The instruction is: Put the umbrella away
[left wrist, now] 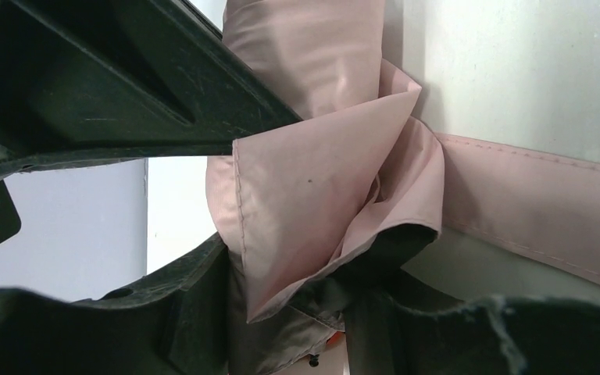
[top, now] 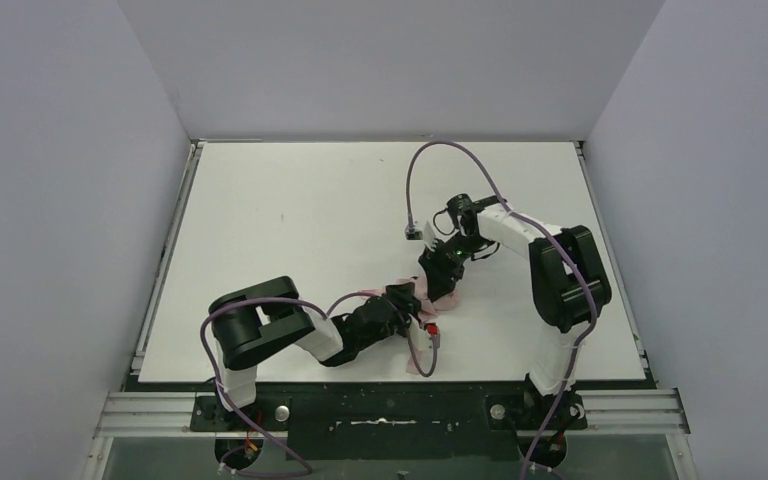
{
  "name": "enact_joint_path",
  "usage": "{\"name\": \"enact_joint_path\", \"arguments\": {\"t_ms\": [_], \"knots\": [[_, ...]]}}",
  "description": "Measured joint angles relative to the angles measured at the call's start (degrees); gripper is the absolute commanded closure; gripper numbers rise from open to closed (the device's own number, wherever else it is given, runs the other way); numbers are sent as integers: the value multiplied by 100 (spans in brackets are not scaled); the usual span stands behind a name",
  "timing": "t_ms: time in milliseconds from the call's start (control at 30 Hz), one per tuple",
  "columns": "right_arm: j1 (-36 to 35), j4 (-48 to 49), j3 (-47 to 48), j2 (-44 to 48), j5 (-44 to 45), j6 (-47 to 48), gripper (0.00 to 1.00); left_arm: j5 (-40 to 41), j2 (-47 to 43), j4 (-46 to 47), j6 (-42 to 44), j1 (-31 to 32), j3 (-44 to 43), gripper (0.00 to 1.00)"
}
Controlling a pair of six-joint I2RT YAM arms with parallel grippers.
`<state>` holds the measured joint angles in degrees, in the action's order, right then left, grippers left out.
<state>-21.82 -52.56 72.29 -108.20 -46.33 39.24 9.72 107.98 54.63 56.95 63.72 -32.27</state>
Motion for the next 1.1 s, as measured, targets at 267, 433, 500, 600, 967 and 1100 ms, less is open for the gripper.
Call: {"name": "enact_joint_path", "arguments": {"t_ms": [267,433,500,600,967,1100], "knots": [[-227,466,-310,195,31,-387,77,44,-623,-964,-804,9,22,28],[-413,955,-680,560,511,-581,81,-114,-1464,-1932,-1615,85,44,13],[-470,1145,-833,699,656,-654,81,-212,-1862,-2262,-1956,107,68,13],[-562,1419,-1038,887,879,-713,82,-369,-2511,-2636,-2496,118,142,13],[-1178,3167,-2225,1794,2251,-516,88,516,-5121,-4030,-4607,-107,424,12],[-1462,3783,-2745,2138,2623,-326,88,664,-5729,-4500,-5368,-940,420,10]]}}
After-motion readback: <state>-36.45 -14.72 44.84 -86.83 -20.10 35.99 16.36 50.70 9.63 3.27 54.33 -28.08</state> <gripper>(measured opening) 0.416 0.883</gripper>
